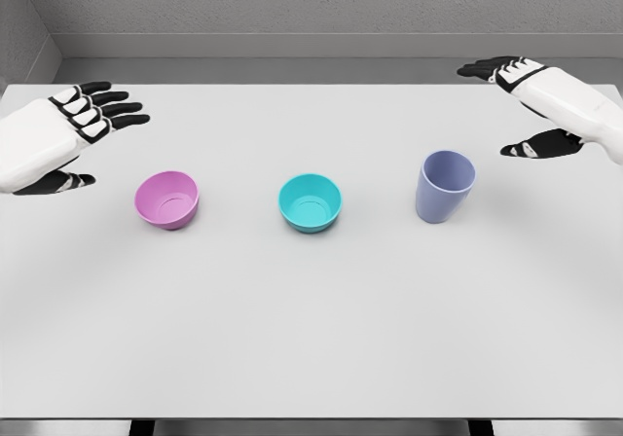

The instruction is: Stacking bowl and cup with both arms

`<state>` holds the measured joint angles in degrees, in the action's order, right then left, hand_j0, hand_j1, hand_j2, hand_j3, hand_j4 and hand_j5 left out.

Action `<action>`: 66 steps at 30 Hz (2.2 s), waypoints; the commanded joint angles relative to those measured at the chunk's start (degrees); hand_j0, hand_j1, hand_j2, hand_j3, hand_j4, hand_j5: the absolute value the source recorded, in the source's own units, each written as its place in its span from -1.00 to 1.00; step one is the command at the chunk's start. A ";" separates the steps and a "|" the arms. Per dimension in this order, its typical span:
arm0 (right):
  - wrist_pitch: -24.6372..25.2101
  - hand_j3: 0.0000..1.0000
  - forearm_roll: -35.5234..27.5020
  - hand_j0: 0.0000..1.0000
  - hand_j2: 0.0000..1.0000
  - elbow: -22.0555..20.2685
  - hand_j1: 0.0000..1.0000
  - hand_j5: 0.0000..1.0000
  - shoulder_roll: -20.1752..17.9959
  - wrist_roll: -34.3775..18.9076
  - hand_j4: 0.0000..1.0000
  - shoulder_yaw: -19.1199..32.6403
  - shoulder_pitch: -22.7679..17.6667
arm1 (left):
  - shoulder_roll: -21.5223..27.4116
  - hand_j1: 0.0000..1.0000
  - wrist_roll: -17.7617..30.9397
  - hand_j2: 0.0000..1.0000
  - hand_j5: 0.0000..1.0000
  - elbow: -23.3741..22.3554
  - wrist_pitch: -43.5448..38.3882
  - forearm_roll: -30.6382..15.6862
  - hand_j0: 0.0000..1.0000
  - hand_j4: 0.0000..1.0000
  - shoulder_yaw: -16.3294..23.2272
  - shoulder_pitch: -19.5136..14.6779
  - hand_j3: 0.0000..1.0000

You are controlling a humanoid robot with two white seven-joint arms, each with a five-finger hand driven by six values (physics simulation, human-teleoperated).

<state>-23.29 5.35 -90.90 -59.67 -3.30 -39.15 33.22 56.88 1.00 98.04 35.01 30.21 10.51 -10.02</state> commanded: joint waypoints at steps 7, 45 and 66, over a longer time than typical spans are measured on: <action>0.09 1.00 -0.25 1.00 1.00 -0.06 1.00 1.00 -0.63 -0.22 1.00 0.04 0.09 | 0.42 1.00 16.99 1.00 1.00 -0.22 -0.01 -9.11 1.00 1.00 0.30 -2.72 1.00; 8.97 1.00 16.10 1.00 1.00 3.19 1.00 1.00 1.40 -1.36 1.00 -22.37 16.96 | -3.53 1.00 34.00 1.00 1.00 -13.58 -0.01 -17.03 1.00 1.00 34.66 -37.00 1.00; 8.35 1.00 16.36 1.00 1.00 -2.79 1.00 1.00 -6.78 -1.62 1.00 -27.82 19.42 | -4.94 1.00 34.00 1.00 1.00 -17.10 -0.01 -15.10 1.00 1.00 38.62 -37.00 1.00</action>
<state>-14.96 21.85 -93.26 -65.92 -4.96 -66.99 52.65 51.96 35.02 81.12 35.14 15.36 48.83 -47.11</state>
